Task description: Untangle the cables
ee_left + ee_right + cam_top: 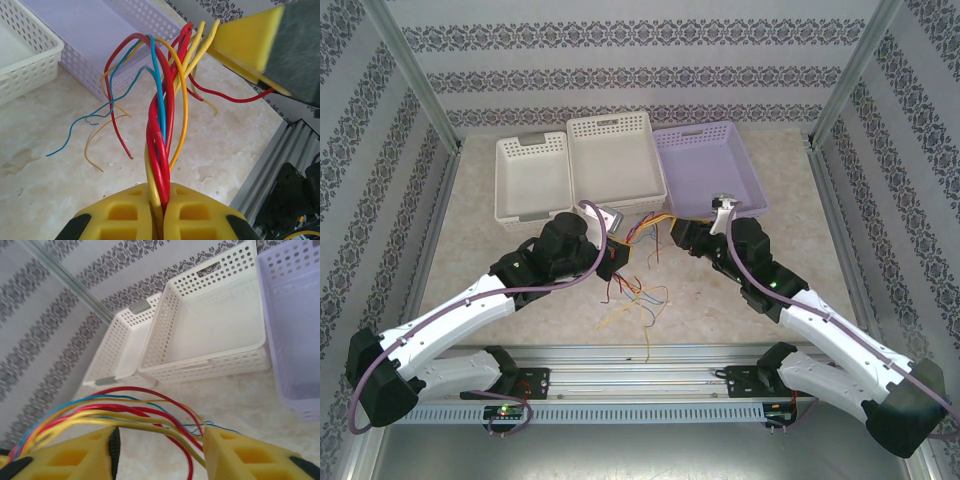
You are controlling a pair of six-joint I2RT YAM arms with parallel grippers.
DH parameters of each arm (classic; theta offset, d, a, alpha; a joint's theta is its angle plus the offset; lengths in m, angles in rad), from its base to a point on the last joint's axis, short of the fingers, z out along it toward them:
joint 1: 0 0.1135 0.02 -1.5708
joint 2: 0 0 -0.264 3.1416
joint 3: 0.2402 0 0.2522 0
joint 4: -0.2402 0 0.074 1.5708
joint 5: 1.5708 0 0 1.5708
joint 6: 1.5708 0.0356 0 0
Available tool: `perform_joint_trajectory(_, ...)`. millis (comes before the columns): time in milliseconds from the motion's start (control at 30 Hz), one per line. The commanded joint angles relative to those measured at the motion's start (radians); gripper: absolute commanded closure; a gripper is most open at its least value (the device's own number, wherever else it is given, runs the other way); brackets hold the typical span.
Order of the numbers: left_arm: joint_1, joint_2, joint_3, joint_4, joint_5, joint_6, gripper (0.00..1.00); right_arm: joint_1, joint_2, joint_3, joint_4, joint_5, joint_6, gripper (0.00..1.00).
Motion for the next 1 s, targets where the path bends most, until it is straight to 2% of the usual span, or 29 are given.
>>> perform_joint_trajectory(0,-0.013,-0.024,0.007,0.021,0.024,0.011,1.00,-0.015,0.022,0.032,-0.007,0.007,-0.104,0.57)
perform_joint_trajectory(300,-0.014,-0.028,0.004,0.017,0.045,0.018,1.00,-0.025,0.039,0.029,0.012,0.007,-0.141,0.69)
perform_joint_trajectory(533,-0.015,-0.025,-0.005,0.020,0.054,0.019,1.00,-0.032,0.014,0.026,0.005,-0.008,-0.149,0.88)
perform_joint_trajectory(633,-0.014,-0.018,-0.005,0.019,0.061,0.017,1.00,-0.037,-0.010,0.031,-0.018,0.016,-0.154,1.00)
perform_joint_trajectory(833,-0.013,-0.013,-0.024,0.011,0.056,0.015,1.00,-0.064,-0.096,0.025,-0.032,0.064,-0.142,1.00)
perform_joint_trajectory(900,-0.013,-0.013,-0.035,0.015,0.065,0.008,0.94,-0.080,-0.123,0.020,-0.035,0.080,-0.131,1.00)
perform_joint_trajectory(967,-0.014,-0.016,-0.047,0.023,0.071,0.003,0.81,-0.100,-0.149,0.019,-0.042,0.081,-0.121,1.00)
